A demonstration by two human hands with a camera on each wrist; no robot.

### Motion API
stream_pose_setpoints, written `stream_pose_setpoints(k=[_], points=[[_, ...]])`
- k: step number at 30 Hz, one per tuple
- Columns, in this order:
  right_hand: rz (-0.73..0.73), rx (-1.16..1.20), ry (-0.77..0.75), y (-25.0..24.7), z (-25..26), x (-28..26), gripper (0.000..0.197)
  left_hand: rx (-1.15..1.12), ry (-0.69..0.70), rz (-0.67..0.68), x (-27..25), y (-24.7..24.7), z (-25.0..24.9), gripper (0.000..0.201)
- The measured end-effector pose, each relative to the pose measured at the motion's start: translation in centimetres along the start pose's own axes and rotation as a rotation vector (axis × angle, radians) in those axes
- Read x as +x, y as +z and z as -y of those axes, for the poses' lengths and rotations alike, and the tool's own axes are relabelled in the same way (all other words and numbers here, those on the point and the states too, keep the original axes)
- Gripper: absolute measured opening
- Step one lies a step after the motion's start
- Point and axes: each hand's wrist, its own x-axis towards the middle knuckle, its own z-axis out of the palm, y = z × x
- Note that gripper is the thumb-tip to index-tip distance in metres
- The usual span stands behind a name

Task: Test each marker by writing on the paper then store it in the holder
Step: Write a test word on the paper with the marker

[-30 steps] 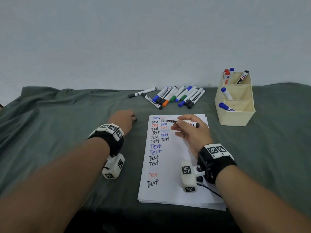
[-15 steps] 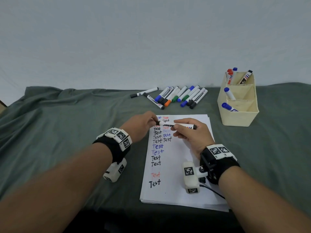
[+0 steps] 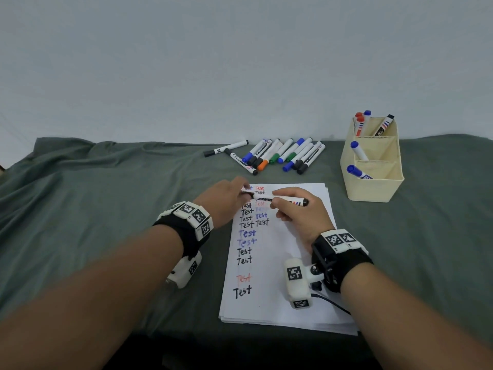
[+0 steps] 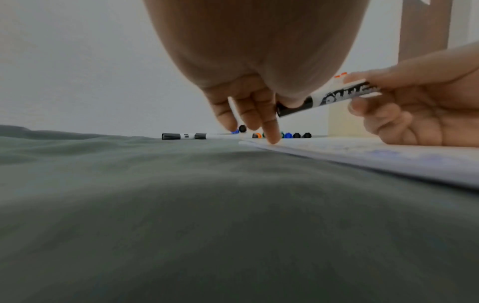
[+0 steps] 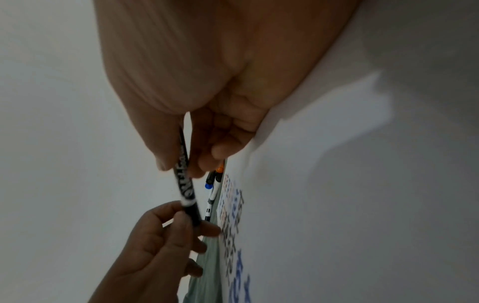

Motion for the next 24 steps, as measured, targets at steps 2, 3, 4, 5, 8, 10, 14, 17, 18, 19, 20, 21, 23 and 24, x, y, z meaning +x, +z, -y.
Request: stream_pose_setpoints(k=[2,3,4,5,8,10,14,17,18,19,20,21,23,24], points=[[-0.091,0.044,0.008,-0.4,-0.3,0.3,0.013,0.011,-0.061,0.055,0.7,0.4,0.2,0.087],[-0.132,0.060,0.012,-0.5,-0.5,0.5,0.014,0.047,-0.100,0.138,1.0,0.6,0.3,0.105],[-0.160,0.067,0.013,-0.6,-0.7,0.6,0.016,0.126,-0.126,0.237,1.1,1.0,0.3,0.117],[-0.175,0.069,0.015,-0.6,-0.8,0.7,0.017,0.225,-0.142,0.327,1.2,1.5,0.5,0.123],[-0.177,0.078,0.006,-0.7,-1.1,0.8,0.019,0.333,-0.157,0.436,1.3,2.4,0.9,0.133],[-0.165,0.094,-0.006,-0.8,-1.2,0.9,0.016,0.334,-0.157,0.435,1.4,2.5,1.0,0.136],[-0.161,0.109,-0.005,-0.8,-1.2,0.9,0.015,0.337,-0.150,0.434,1.2,2.4,0.9,0.128],[-0.188,0.166,0.015,-0.4,-0.4,1.0,0.019,0.329,-0.148,0.438,1.0,2.2,0.9,0.127],[-0.199,0.130,-0.015,-0.2,0.2,1.2,0.026,0.327,-0.150,0.444,1.0,2.1,0.9,0.127],[-0.209,0.079,-0.064,-0.1,1.1,1.4,0.035,0.329,-0.150,0.450,1.0,2.0,0.8,0.127],[-0.213,0.027,-0.124,-0.2,2.2,1.7,0.044,0.333,-0.151,0.453,1.0,2.0,0.8,0.127],[-0.213,-0.013,-0.181,-0.4,3.7,2.0,0.051,0.334,-0.152,0.455,1.0,2.0,0.8,0.127],[-0.234,-0.142,-0.295,-1.5,7.1,2.8,0.064,0.332,-0.155,0.456,1.0,1.9,0.7,0.127],[-0.260,-0.238,-0.359,-2.3,8.9,3.2,0.067,0.331,-0.155,0.455,1.0,1.9,0.7,0.127]])
